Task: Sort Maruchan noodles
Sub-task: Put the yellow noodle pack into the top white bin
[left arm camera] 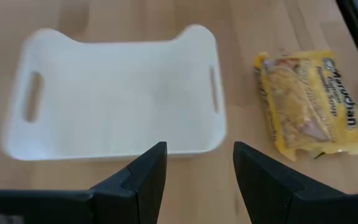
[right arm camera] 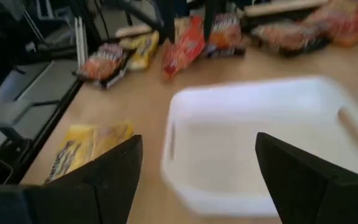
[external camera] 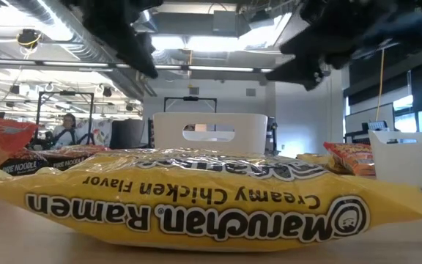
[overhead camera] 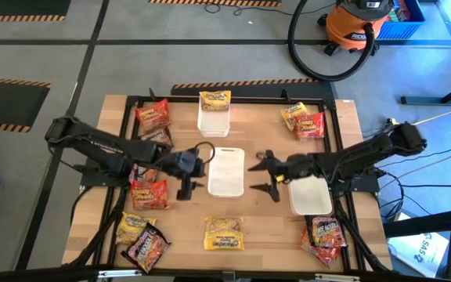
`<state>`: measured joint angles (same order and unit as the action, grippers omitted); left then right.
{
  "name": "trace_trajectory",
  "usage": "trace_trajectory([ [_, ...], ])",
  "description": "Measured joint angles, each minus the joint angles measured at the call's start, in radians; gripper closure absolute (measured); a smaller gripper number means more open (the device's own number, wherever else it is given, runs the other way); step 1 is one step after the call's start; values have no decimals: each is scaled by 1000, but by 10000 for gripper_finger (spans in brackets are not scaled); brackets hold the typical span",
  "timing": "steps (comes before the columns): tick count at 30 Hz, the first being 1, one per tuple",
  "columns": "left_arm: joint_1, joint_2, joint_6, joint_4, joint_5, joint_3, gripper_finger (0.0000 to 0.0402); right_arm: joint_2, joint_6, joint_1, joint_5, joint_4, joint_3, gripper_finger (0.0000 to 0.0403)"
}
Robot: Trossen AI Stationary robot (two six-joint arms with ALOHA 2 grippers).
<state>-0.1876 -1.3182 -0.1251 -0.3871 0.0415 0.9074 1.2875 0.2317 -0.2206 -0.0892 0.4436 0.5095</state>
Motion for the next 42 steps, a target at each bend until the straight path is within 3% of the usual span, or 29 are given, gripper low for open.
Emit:
trace_trajectory([
  [4,-69,0,-75,126,1,-91,223,80,73,-98,-84,-1,20,110],
  [8,-138,0,-145,246,46,-170,223,182,119,-181,-83,-14,100,110],
  [12,-208,0,-225,319,124,-238,223,283,184,-241,-46,-136,204,110],
  [19,-299,-26,-319,471,211,-331,223,455,349,-293,-9,-237,312,110],
  [30,-328,-242,-337,697,151,-335,223,561,554,-289,53,-209,338,110],
  [42,-312,-468,-337,989,87,-335,223,611,755,-290,4,-90,338,110],
])
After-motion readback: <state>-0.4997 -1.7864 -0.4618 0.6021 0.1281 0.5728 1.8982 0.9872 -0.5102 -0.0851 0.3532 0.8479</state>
